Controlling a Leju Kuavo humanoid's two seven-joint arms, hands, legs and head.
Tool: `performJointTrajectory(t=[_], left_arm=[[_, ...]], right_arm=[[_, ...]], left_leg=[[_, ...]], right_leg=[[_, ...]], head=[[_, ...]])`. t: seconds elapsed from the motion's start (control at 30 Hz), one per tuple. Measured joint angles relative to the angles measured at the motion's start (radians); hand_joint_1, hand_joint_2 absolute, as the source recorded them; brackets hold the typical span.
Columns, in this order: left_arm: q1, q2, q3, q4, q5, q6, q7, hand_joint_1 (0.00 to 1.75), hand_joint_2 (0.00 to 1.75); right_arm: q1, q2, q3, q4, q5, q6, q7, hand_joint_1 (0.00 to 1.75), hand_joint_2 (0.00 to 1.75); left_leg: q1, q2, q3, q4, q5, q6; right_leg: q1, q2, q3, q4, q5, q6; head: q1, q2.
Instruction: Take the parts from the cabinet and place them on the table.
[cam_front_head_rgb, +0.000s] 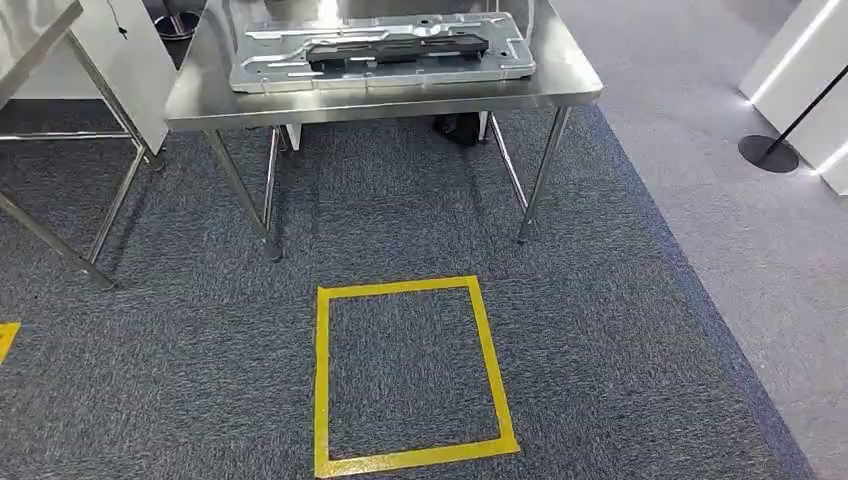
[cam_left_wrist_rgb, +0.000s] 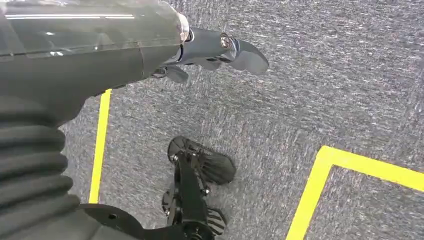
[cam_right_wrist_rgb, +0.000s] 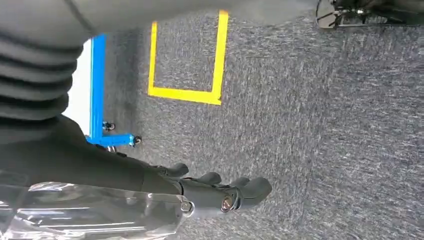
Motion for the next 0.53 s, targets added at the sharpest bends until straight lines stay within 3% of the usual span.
performJointTrajectory(t=[0.1,0.13,0.17,0.53], left_arm=[[0.006,0.004,-0.022,0.000,0.022,-0.005,0.006,0.00,1.75],[0.010,0.007,-0.041,0.000,0.033,-0.005,0.011,0.00,0.00],[0.014,0.010,-0.062,-0.001,0.048,-0.005,0.016,0.00,0.00],[0.056,0.035,-0.299,-0.021,0.215,0.005,0.074,0.00,0.00]], right_arm=[[0.004,0.000,0.010,-0.001,-0.025,-0.005,0.002,0.00,1.75],[0.007,0.000,0.022,-0.003,-0.041,-0.005,0.002,0.00,1.75],[0.009,0.000,0.034,-0.004,-0.060,-0.004,0.002,0.00,0.00],[0.044,0.000,0.192,-0.035,-0.282,0.018,0.001,0.00,0.00]], left_leg=[[0.000,0.000,0.000,0.000,0.000,0.000],[0.000,0.000,0.000,0.000,0.000,0.000],[0.000,0.000,0.000,0.000,0.000,0.000],[0.000,0.000,0.000,-0.001,0.000,0.000]], right_leg=[[0.000,0.000,0.000,0.000,0.000,0.000],[0.000,0.000,0.000,0.000,0.000,0.000],[0.000,0.000,-0.001,0.000,0.000,0.000],[0.001,0.000,-0.001,0.001,0.000,0.000]], head=[[0.000,0.000],[0.000,0.000],[0.000,0.000],[0.000,0.000]])
